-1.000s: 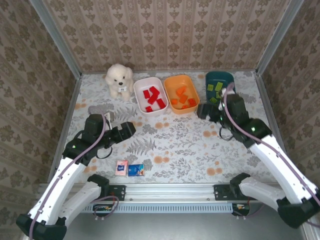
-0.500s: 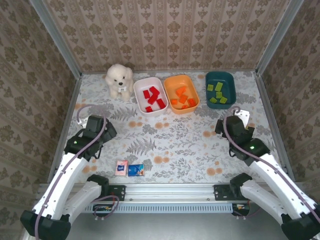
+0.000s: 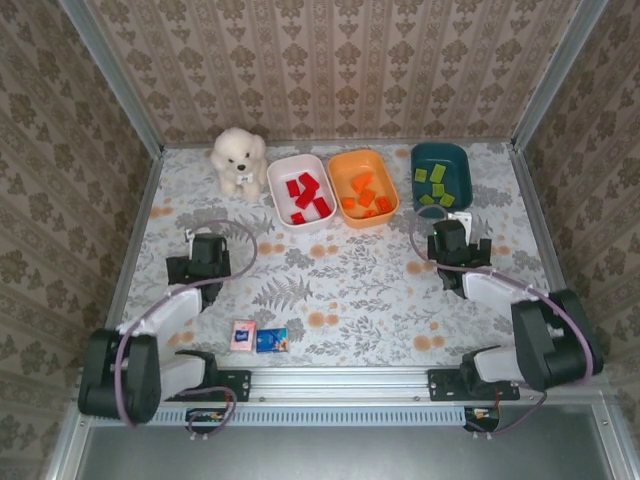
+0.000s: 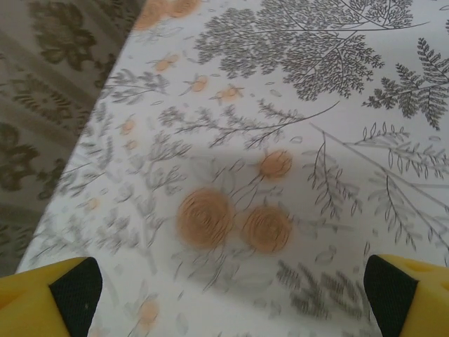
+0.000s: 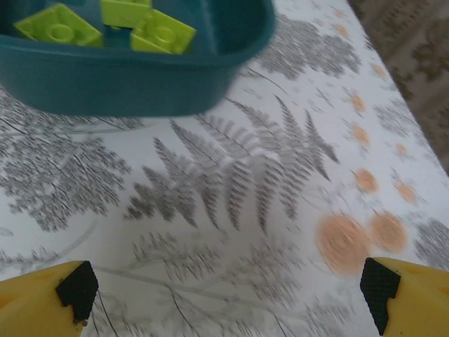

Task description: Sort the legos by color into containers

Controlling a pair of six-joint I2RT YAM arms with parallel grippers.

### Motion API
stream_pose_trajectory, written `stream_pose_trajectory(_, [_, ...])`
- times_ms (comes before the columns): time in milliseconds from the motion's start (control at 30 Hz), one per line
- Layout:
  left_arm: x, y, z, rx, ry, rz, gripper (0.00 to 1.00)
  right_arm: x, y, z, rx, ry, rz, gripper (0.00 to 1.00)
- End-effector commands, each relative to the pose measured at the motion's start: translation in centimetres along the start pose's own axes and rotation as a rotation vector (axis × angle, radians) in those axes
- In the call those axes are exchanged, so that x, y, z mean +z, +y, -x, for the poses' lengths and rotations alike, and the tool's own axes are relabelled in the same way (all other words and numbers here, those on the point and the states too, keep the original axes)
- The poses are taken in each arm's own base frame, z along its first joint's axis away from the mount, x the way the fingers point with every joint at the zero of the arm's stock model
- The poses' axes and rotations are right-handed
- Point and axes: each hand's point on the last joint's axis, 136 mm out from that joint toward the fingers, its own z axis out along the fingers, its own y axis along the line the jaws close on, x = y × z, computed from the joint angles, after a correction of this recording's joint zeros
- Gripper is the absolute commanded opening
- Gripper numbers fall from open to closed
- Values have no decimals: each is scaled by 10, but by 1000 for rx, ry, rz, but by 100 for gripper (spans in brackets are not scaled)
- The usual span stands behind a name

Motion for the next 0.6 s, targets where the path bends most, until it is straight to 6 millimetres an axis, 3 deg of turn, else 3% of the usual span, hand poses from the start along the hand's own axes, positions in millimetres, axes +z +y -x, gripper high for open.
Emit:
stream_pose_trajectory(0, [14, -18, 67, -50, -192, -115, 100, 10, 12, 57, 36, -181, 81, 100])
stream_pose_trajectory(100, [27, -19, 85, -78, -247, -148, 100, 22, 13, 60, 81, -144, 124, 100])
stream_pose_trajectory(200, [29, -23, 89, -58, -273, -202, 100, 19, 24, 65, 95, -204, 200, 100])
stream_pose_trajectory(400, [20, -11, 71, -131, -483, -164, 100, 8, 22, 55, 140, -297, 268, 100])
stream_pose_trajectory(567, [30, -21, 75, -95, -403, -190, 100, 8, 8, 43, 211, -356, 221, 100])
